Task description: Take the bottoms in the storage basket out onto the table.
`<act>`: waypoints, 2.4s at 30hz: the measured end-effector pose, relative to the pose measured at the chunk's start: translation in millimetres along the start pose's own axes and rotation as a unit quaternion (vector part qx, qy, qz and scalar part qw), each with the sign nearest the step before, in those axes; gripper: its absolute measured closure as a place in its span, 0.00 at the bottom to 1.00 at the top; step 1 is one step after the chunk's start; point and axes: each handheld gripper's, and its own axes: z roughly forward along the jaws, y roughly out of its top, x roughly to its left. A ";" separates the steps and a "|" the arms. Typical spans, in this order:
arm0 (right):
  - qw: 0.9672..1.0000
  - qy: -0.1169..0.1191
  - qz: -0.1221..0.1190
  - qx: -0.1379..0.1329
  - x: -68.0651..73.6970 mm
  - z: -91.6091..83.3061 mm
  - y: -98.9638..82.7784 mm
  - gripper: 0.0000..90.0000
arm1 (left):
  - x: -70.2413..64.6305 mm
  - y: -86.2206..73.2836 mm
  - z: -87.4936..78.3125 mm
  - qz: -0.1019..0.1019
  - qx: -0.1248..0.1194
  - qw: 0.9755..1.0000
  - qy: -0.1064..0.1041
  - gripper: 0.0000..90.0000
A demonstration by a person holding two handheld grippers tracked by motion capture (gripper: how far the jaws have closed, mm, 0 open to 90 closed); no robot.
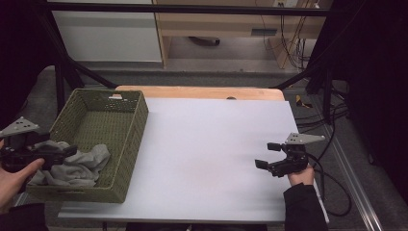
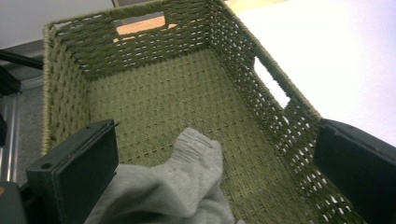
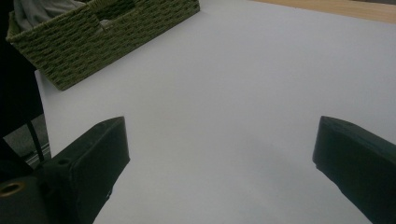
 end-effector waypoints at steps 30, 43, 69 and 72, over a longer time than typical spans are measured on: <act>1.000 0.001 0.001 0.002 0.1 1.2 -0.1 0.05 | 36.4 -22.7 -0.2 -0.039 0.023 0.998 0.048 0.00; 1.000 0.001 0.002 0.005 0.3 2.1 -0.4 0.05 | 43.9 -33.8 16.4 -0.051 0.052 0.997 0.040 0.00; 1.000 0.002 0.001 0.008 0.1 3.3 -0.9 0.05 | 46.2 -48.7 38.6 -0.068 0.121 0.990 0.031 0.12; 1.000 0.001 0.001 0.008 0.0 3.2 -0.9 0.05 | 46.0 -49.4 39.5 -0.071 0.124 0.989 0.024 0.16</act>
